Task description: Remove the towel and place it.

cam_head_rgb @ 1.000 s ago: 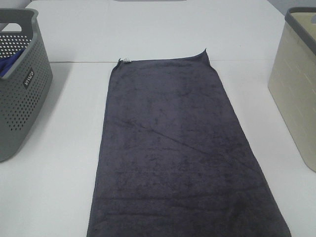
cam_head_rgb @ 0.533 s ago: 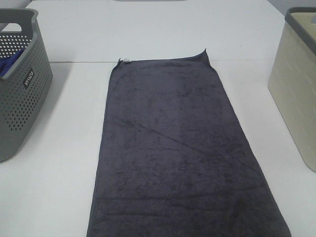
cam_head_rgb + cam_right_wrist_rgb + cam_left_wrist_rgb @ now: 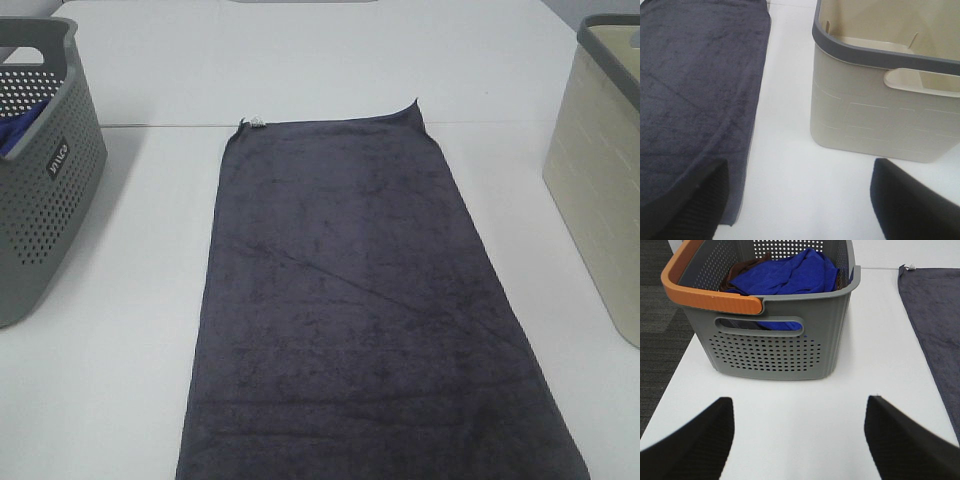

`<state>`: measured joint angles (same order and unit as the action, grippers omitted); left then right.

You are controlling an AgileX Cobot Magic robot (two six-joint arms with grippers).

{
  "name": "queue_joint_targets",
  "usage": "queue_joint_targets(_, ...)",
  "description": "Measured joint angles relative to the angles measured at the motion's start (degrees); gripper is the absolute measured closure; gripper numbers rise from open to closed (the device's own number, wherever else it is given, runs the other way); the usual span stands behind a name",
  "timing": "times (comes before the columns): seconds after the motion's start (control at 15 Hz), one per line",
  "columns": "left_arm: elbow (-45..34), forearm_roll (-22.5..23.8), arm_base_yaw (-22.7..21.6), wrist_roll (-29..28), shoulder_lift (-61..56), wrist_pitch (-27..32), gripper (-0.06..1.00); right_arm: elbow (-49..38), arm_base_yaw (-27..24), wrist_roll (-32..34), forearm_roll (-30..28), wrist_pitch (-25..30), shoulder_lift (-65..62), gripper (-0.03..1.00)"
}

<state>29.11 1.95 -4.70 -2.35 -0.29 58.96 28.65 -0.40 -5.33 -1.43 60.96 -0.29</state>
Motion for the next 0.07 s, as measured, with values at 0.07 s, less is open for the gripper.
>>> queue_joint_targets(0.07,0.0,0.0,0.0,0.0,0.0,0.0,0.26,0.0,0.0,0.0,0.0,0.0,0.0,0.2)
